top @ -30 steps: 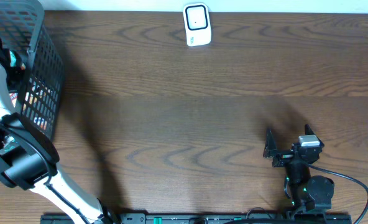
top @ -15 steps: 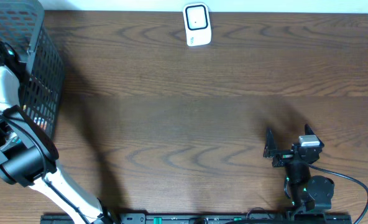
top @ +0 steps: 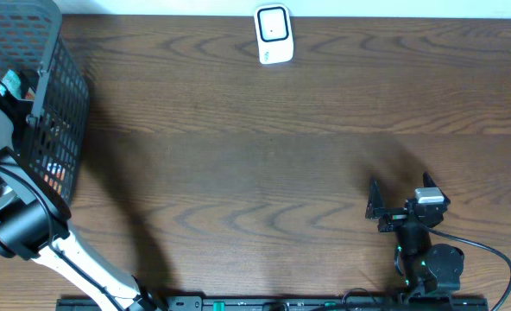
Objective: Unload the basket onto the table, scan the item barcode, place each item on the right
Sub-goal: 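Grasp the yellow snack bag inside the basket with the left gripper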
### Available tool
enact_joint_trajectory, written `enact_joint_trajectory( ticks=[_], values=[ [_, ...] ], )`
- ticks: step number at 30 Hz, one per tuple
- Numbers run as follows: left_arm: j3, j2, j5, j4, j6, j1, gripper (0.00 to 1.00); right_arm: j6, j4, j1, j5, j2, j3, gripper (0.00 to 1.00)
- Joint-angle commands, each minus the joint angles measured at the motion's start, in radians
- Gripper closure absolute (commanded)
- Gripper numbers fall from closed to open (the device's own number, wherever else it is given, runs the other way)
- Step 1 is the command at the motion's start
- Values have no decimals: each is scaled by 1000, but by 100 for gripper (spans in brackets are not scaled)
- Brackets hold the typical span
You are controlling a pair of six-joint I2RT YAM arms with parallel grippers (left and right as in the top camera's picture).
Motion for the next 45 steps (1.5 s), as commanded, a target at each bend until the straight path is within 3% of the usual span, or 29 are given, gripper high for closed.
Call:
enact_joint_trajectory(
  ticks=[1, 7, 8, 10, 11, 13, 17, 24, 30, 37, 39, 40, 43, 45],
  values=[
    [-22, 25, 94, 7, -9, 12, 28, -11, -4, -8, 4, -6, -1, 1],
    [-25, 25, 158, 59, -85, 12, 25, -11, -4, -8, 4, -6, -1, 1],
    [-25, 25, 184, 60, -85, 12, 30, -11, -4, -8, 4, -6, -1, 1],
    [-26, 25, 188, 67, -106, 12, 53, -11, -4, -8, 4, -6, -1, 1],
    [-26, 25, 191, 68, -123, 12, 71, -11, -4, -8, 4, -6, -1, 1],
    [-26, 25, 190, 62, -178, 12, 92, -11, -4, -8, 4, -6, -1, 1],
    [-26, 9, 190, 43, -307, 11, 93, -11, -4, -8, 4, -6, -1, 1],
    [-3, -192, 233, 56, -784, 11, 93, -11, -4, -8, 4, -6, -1, 1],
    [-3, -456, 473, 166, -942, 11, 93, -11, -4, -8, 4, -6, -1, 1],
    [-3, -681, 500, 250, -1179, 11, 93, -11, -4, -8, 4, -6, -1, 1],
    [-3, -717, 500, 256, -1220, 10, 93, -11, -4, -8, 4, -6, -1, 1],
    [-3, -730, 499, 257, -1217, 9, 86, -11, -4, -8, 5, -6, -1, 1],
    [-3, -737, 494, 235, -1116, 9, 36, -11, -4, -8, 4, -6, -1, 1],
    [-3, -722, 472, 198, -1046, 9, 23, -11, -4, -8, 4, -6, -1, 1]
  ],
)
